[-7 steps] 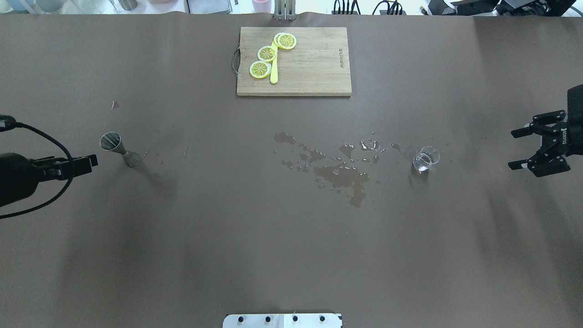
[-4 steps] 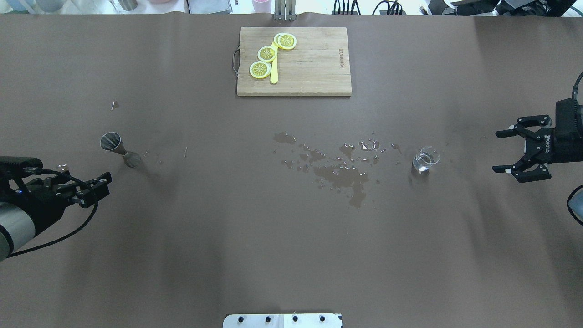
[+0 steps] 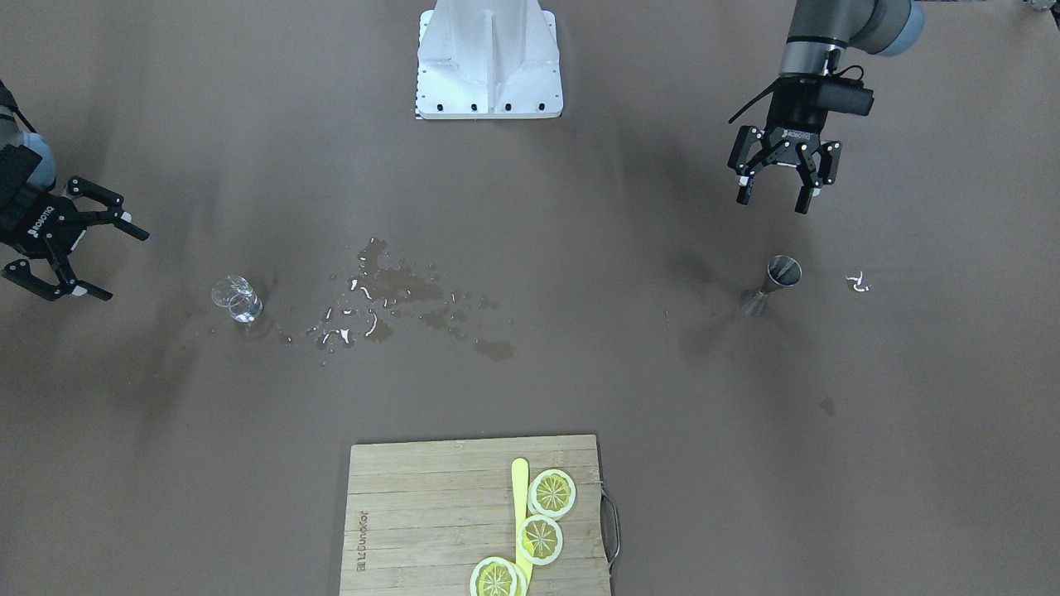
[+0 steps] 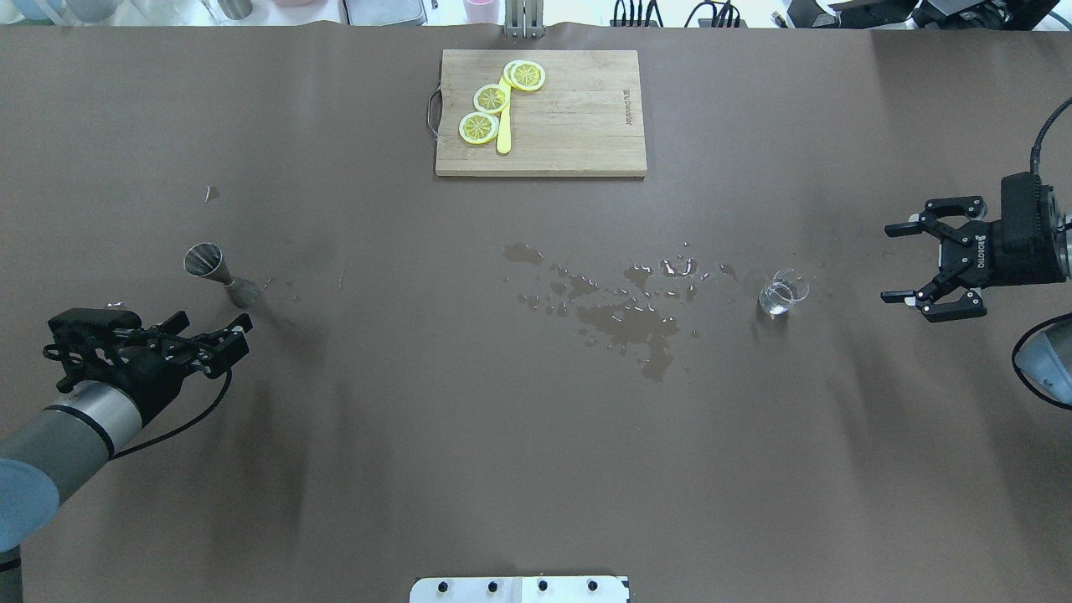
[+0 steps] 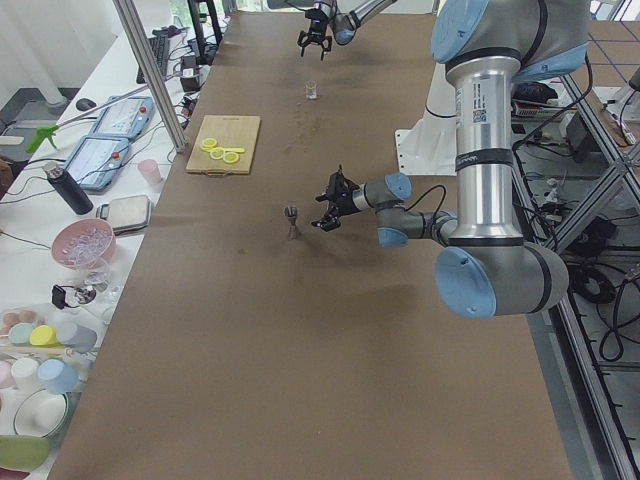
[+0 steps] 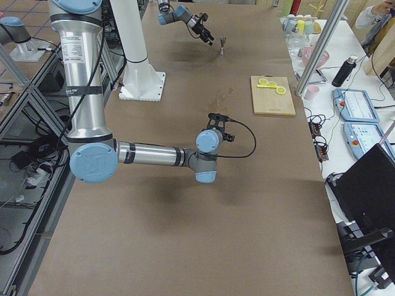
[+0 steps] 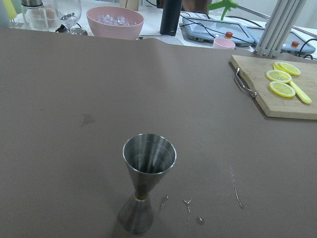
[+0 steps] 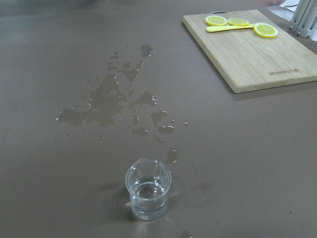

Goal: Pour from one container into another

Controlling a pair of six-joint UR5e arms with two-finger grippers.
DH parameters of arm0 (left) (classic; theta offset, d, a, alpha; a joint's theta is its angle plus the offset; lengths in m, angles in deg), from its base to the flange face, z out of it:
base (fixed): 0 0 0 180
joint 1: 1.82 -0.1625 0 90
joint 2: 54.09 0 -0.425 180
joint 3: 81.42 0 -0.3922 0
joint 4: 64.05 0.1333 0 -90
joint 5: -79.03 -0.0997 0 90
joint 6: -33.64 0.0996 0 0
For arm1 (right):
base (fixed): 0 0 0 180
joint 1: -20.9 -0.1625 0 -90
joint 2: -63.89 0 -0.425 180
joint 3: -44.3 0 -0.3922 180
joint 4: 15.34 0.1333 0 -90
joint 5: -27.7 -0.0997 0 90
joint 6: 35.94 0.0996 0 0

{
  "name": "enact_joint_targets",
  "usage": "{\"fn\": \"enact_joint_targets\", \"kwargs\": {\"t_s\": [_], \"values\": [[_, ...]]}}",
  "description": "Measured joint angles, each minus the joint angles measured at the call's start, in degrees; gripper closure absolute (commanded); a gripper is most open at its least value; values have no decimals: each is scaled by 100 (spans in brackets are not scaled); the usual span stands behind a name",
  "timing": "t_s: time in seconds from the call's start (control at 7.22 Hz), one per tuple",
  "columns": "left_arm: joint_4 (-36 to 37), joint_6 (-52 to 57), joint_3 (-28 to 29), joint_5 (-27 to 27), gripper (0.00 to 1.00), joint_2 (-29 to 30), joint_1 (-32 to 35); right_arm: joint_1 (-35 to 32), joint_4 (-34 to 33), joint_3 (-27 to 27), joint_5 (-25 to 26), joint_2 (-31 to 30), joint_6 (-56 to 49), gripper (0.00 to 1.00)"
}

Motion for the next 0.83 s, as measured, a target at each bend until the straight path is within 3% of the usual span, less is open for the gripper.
{"fn": "enact_joint_targets", "kwargs": {"t_s": [0.28,0.83], "values": [[-67,28,328,-177,2,113,69,2,328,272,-4,114,-2,0],[-70,21,973,-727,5,695,216,16,426,295,-211,193,-392,0]]}}
